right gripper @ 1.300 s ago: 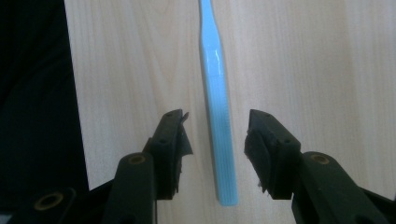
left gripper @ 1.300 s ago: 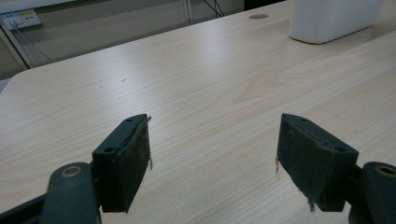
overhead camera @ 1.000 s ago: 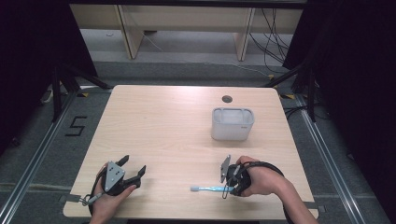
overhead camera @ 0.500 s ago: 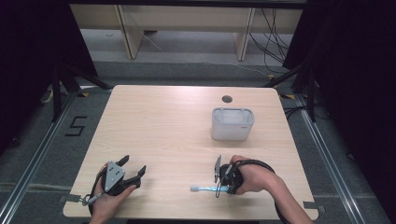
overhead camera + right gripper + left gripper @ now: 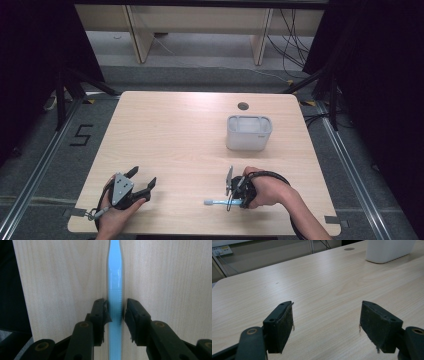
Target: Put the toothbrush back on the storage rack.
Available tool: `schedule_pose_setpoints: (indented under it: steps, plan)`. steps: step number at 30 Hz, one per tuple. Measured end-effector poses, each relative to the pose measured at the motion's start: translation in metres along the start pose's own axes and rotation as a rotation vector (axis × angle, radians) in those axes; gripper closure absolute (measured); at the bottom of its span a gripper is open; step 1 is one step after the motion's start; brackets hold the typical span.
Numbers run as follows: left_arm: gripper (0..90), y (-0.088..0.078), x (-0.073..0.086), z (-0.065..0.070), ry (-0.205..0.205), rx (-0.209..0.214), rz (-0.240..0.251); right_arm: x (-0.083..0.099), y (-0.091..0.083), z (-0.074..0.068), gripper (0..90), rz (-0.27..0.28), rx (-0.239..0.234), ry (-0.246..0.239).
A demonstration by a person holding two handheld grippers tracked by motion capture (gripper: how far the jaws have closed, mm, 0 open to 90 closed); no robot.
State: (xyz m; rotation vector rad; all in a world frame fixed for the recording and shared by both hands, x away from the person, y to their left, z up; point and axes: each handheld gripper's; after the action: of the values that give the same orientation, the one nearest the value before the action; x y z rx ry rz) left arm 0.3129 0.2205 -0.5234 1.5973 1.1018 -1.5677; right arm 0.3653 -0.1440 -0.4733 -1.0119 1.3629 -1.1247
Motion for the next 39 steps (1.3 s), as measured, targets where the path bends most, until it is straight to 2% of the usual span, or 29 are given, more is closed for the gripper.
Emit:
schedule_pose_setpoints:
  steps: [2, 4, 6, 7, 8, 10, 11, 15, 16, 17, 18, 19, 20, 21, 23, 24, 26, 27, 28, 29, 30, 32, 33, 34, 35, 36, 37, 38, 39]
  plan:
    - [26.4, 0.0, 0.0, 0.0, 0.0, 0.0, 0.0, -0.001, 0.001, 0.001, 68.5, 0.005, -0.009, -0.018]
    - [26.5, 0.001, 0.001, 0.0, -0.005, 0.004, 0.012, -0.002, 0.001, 0.002, 68.4, 0.004, -0.005, -0.004]
    - [26.5, 0.0, 0.0, 0.0, -0.002, 0.0, 0.001, -0.003, 0.002, 0.003, 68.3, 0.015, -0.007, -0.022]
    - [26.5, 0.0, 0.0, 0.0, -0.002, 0.0, 0.001, -0.003, 0.002, 0.003, 68.3, 0.015, -0.007, -0.022]
    - [26.5, 0.001, 0.001, 0.0, -0.005, 0.004, 0.011, -0.006, 0.001, 0.002, 68.6, 0.002, -0.011, -0.002]
    - [26.5, 0.0, 0.0, 0.0, -0.002, 0.001, 0.002, -0.006, 0.003, 0.003, 69.1, 0.017, -0.015, -0.021]
    - [26.5, 0.0, 0.0, 0.0, -0.003, 0.001, 0.002, -0.007, 0.002, 0.001, 71.2, -0.002, -0.008, 0.003]
    - [26.5, 0.0, 0.0, 0.0, -0.003, 0.001, 0.002, -0.009, 0.003, 0.001, 77.1, -0.004, -0.009, 0.016]
    - [26.5, 0.0, 0.0, 0.0, -0.003, 0.001, 0.002, -0.009, 0.003, 0.001, 77.1, -0.004, -0.009, 0.016]
    - [26.5, 0.0, 0.0, 0.0, -0.001, 0.001, 0.001, -0.008, 0.005, 0.003, 78.5, 0.011, -0.011, -0.007]
    - [26.5, 0.0, 0.0, 0.0, 0.0, 0.001, 0.003, -0.008, 0.005, 0.003, 78.8, 0.022, -0.017, -0.002]
    - [26.5, 0.0, 0.0, 0.0, 0.0, 0.001, 0.003, -0.008, 0.005, 0.003, 78.8, 0.022, -0.017, -0.002]
    - [26.5, 0.0, 0.0, 0.0, -0.001, 0.002, 0.005, -0.01, 0.003, 0.002, 78.9, -0.011, -0.005, 0.003]
    - [26.4, 0.0, 0.0, 0.0, 0.0, 0.002, 0.004, -0.011, 0.003, 0.0, 79.0, -0.014, 0.004, 0.005]
    - [26.4, 0.0, 0.0, 0.0, -0.001, 0.001, 0.004, -0.01, 0.003, 0.0, 79.1, -0.002, -0.008, -0.004]
    - [26.4, 0.0, 0.0, 0.0, -0.003, 0.001, 0.004, -0.009, 0.003, 0.001, 79.1, 0.025, -0.007, -0.031]
    - [26.4, 0.0, 0.0, -0.001, -0.005, -0.001, 0.004, -0.008, -0.003, -0.002, 79.2, 0.048, -0.001, 0.019]
    - [26.4, 0.0, 0.0, 0.0, -0.006, -0.001, 0.002, -0.006, -0.005, 0.0, 79.2, 0.08, 0.001, 0.0]
    - [26.4, 0.0, 0.0, 0.0, -0.006, 0.0, 0.001, -0.005, -0.012, -0.003, 79.2, 0.087, 0.022, 0.036]
    - [26.4, 0.0, 0.0, 0.0, -0.006, 0.0, 0.0, 0.0, -0.018, -0.001, 79.2, 0.141, 0.037, 0.022]
    - [26.5, 0.0, 0.0, 0.0, -0.005, 0.0, 0.002, 0.002, -0.023, -0.002, 79.2, 0.157, 0.052, 0.044]
    - [26.5, 0.0, 0.0, 0.0, -0.006, -0.001, 0.004, 0.004, -0.026, -0.002, 79.2, 0.175, 0.065, 0.057]
    - [26.4, 0.0, 0.0, -0.001, -0.006, -0.001, 0.005, 0.008, -0.031, -0.002, 79.2, 0.212, 0.084, 0.073]
    - [26.5, 0.0, 0.0, -0.001, -0.006, -0.002, 0.004, 0.015, -0.036, -0.002, 79.1, 0.282, 0.099, 0.104]
    - [26.5, 0.0, 0.0, -0.001, -0.005, -0.001, 0.003, 0.015, -0.036, -0.002, 79.1, 0.282, 0.099, 0.104]
    - [26.5, 0.0, 0.0, 0.0, -0.003, -0.001, 0.002, 0.022, -0.04, -0.002, 79.1, 0.343, 0.104, 0.124]
    - [26.5, 0.0, 0.0, 0.0, -0.002, 0.0, 0.002, 0.022, -0.04, -0.002, 79.1, 0.343, 0.104, 0.124]
    - [26.5, 0.0, 0.0, 0.0, -0.003, 0.0, 0.002, 0.031, -0.042, -0.001, 79.1, 0.397, 0.128, 0.151]
    - [26.5, 0.0, 0.0, 0.0, -0.003, 0.0, 0.002, 0.031, -0.042, -0.001, 79.1, 0.397, 0.128, 0.151]
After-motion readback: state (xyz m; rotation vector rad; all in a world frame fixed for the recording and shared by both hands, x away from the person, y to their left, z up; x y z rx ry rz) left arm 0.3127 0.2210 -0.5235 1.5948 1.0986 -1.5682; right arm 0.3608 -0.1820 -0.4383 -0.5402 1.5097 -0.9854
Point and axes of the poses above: each handheld gripper's, and its own axes: y roughly forward along the jaws, x roughly out of its underside, z roughly to its right, and after that the axes turned 11 degrees about z, right-handed
